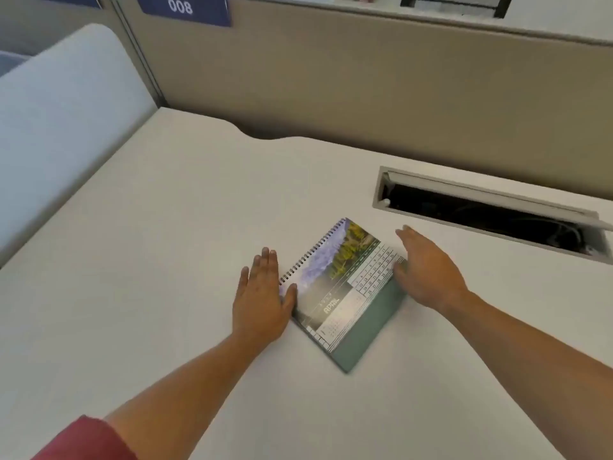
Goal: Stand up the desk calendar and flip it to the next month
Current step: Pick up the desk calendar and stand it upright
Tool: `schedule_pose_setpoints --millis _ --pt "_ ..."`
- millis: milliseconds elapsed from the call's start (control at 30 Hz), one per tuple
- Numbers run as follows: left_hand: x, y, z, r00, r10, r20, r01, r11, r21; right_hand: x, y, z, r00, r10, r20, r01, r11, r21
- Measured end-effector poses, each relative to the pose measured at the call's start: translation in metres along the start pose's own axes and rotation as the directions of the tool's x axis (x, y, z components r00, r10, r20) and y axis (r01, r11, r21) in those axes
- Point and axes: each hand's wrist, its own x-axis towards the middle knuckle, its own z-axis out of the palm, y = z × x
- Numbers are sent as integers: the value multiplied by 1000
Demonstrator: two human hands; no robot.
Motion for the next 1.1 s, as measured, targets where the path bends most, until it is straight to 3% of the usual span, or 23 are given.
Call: schedule_pose_setpoints --millis 100,233,367,567,700,833,967,1100 --pt "-23 7 8 966 -257 -39 218 883 -416 1 6 13 996 55 70 -60 995 76" --pt "-64 14 8 854 -509 109 446 608 -657 3 12 24 995 63 77 -71 992 106" --pt "-63 30 3 756 -515 405 620 363 -696 11 6 20 983 160 88 -177 950 257" --pt "-41 38 -17 659 -493 569 701 127 -702 -12 3 7 970 226 95 -244 884 399" --pt "-54 28 -30 669 -529 522 686 169 -708 -51 -2 -4 949 256 181 -314 765 562" --pt "-80 23 -52 776 -427 463 595 253 -763 -95 -13 -15 942 265 207 -331 614 717" --pt "-101 25 -78 887 -339 313 435 388 -813 -123 -25 -27 958 251 137 -266 610 746" --pt "-110 31 -100 941 -286 184 307 486 -818 -129 -46 -47 964 266 16 -182 614 768"
